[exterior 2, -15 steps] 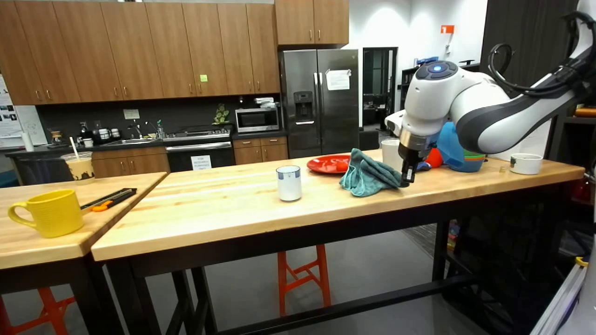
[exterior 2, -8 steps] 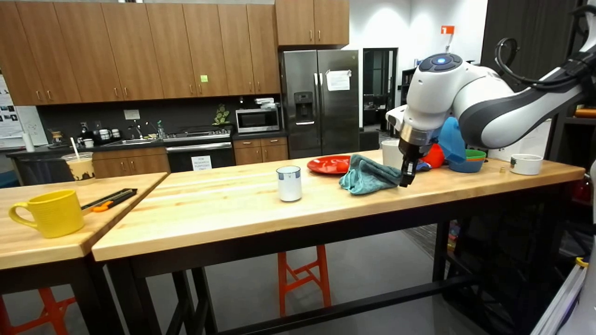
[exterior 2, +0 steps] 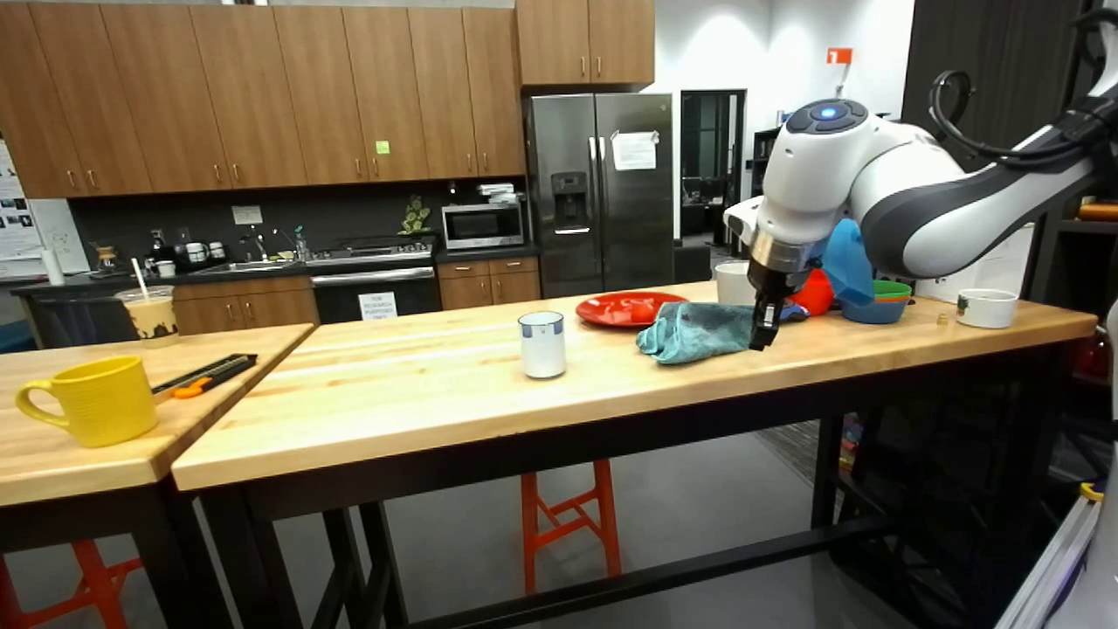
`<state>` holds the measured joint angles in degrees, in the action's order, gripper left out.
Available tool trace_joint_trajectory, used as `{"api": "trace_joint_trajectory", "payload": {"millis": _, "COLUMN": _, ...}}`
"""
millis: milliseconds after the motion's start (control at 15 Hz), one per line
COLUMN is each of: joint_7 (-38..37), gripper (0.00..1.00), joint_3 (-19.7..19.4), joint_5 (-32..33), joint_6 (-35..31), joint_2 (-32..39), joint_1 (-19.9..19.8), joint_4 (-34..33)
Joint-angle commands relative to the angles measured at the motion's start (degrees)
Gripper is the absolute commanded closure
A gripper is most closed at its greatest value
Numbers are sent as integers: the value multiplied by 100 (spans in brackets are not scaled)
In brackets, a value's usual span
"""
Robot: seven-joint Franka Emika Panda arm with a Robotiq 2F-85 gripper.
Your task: Lift the towel from the table, move the cup to the left and then unfold the towel
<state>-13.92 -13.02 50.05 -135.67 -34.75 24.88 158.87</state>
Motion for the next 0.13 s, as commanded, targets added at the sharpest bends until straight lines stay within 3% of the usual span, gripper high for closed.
{"api": "trace_joint_trajectory", "payload": {"millis": 0, "joint_7": 0, "gripper": 49, "joint_3": 0, "joint_5": 0, "joint_6": 0, "joint_2": 0, "joint_1": 0, "joint_4": 0}}
{"api": "trace_joint_trajectory", "payload": {"millis": 67, "joint_7": 0, "gripper": 49, "joint_3": 0, "joint_5": 0, "joint_6": 0, "joint_2": 0, "joint_1": 0, "joint_4": 0}}
